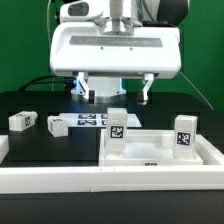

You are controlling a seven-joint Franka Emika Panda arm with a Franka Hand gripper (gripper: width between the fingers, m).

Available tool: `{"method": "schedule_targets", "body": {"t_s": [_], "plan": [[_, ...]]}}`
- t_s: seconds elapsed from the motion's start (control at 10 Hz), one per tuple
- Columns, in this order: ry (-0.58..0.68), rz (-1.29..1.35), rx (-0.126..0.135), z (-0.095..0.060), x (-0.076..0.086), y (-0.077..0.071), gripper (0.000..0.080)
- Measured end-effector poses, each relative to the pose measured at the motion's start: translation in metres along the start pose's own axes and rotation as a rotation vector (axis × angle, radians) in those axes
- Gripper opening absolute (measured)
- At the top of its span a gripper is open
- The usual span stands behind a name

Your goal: Assemble square table

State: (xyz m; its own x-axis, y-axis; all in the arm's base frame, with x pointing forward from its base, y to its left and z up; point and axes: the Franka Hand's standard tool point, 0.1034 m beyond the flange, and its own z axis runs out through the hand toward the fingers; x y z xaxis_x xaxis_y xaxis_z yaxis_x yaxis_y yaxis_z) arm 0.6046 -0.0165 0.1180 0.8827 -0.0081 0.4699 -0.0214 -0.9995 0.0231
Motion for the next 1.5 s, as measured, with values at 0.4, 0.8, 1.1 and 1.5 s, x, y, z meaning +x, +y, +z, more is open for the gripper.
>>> {"method": "schedule_targets", "body": {"t_s": [0.4, 0.8, 1.1, 1.5], "plan": [[-0.124, 0.004, 0.030, 0.012, -0.011, -0.003, 0.0649], [-0.399, 0.022, 0.106, 0.016, -0.018, -0.017, 0.0649], [-0.443, 0.014, 0.113, 0.021, -0.010, -0.011, 0.0649], [-0.438, 0.017, 0.100, 0.021, -0.008, 0.000, 0.0649]]}}
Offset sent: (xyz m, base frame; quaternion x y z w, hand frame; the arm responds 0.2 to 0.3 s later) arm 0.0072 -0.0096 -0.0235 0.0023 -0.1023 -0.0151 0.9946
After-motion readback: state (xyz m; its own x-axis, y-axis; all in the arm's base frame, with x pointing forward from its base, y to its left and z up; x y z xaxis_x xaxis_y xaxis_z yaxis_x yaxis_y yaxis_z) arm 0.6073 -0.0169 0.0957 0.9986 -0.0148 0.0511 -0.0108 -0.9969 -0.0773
